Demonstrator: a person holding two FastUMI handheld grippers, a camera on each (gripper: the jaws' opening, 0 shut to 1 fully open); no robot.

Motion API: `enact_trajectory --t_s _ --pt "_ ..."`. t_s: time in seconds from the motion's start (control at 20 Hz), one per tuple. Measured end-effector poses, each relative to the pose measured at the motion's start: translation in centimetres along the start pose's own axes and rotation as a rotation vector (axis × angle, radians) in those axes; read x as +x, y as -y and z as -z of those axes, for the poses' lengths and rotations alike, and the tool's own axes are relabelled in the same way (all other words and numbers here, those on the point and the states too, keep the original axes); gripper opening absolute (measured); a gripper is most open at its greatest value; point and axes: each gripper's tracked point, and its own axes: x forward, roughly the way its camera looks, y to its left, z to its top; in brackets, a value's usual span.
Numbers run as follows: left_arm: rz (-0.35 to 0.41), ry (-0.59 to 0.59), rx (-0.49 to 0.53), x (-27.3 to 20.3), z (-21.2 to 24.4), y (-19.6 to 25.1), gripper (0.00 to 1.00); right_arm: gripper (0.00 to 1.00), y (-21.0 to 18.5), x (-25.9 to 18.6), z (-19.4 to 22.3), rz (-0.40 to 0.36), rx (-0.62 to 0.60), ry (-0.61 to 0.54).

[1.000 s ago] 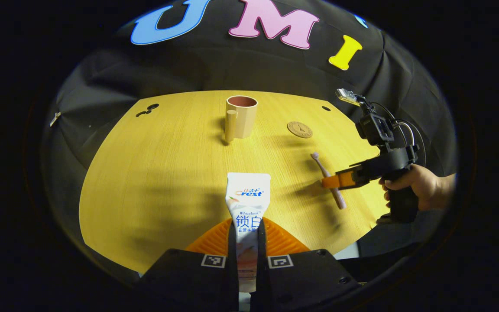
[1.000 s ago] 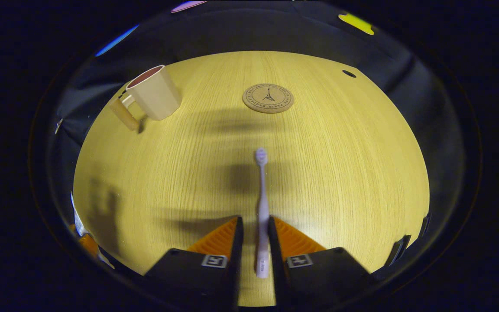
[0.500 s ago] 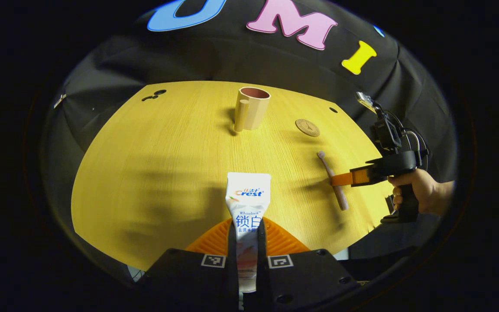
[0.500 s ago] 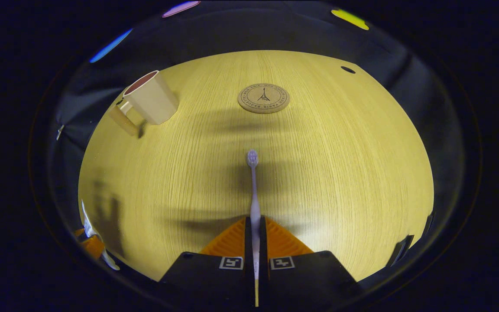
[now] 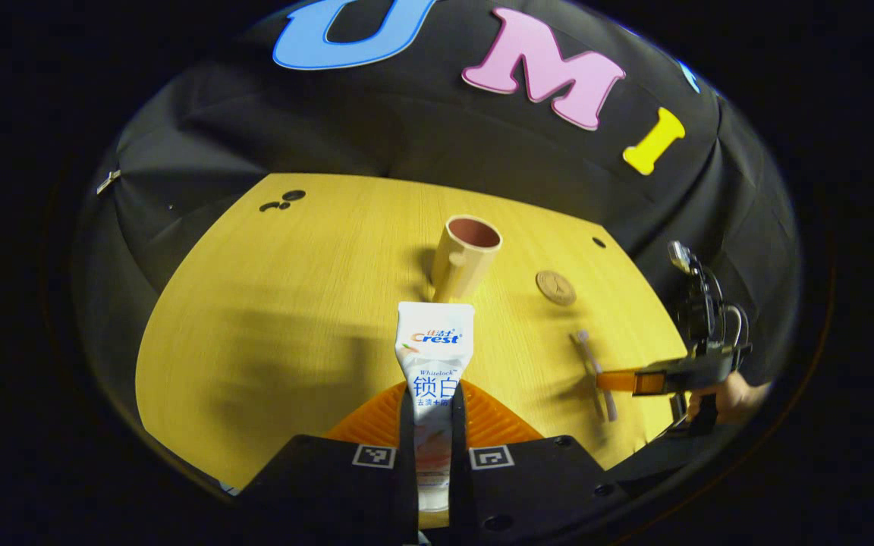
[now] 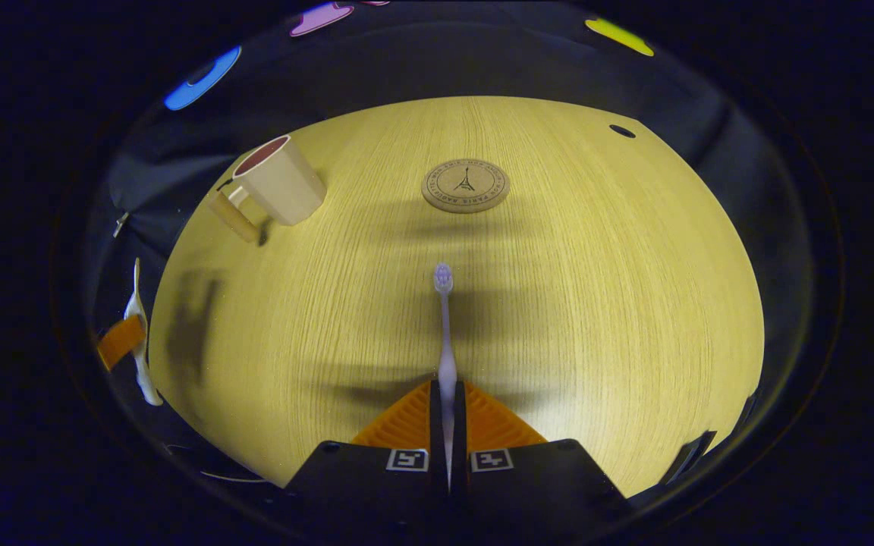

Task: Put the toothbrush and toothpaste on the desktop into the cup, then pick up the cup and place it on the coaster on the desktop.

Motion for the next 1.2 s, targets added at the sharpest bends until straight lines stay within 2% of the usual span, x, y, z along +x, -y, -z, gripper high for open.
enact_trajectory --t_s 0.15,0.4,0.65,0.9,1.2 --pt "0.034 0.06 0.014 0.0 -4.6 1.0 0.21 0.05 1.1 -1.7 -1.6 -0.026 0.006 0.041" --pt "0.062 0.26 0.061 0.5 -13.9 2.8 0.21 0.06 3.1 -4.3 -4.1 -0.044 0.034 0.135" --pt "0.097 0.395 0.147 3.5 -21.3 5.5 0.21 0.05 4.0 -5.9 -5.2 -0.061 0.045 0.171" --pt "0.193 0.498 0.171 8.0 -25.1 8.7 0.2 0.05 4.5 -6.9 -5.9 -0.075 0.058 0.183" --pt "0.244 0.523 0.211 14.5 -24.2 10.7 0.2 0.05 5.9 -7.0 -5.8 -0.062 0.081 0.169"
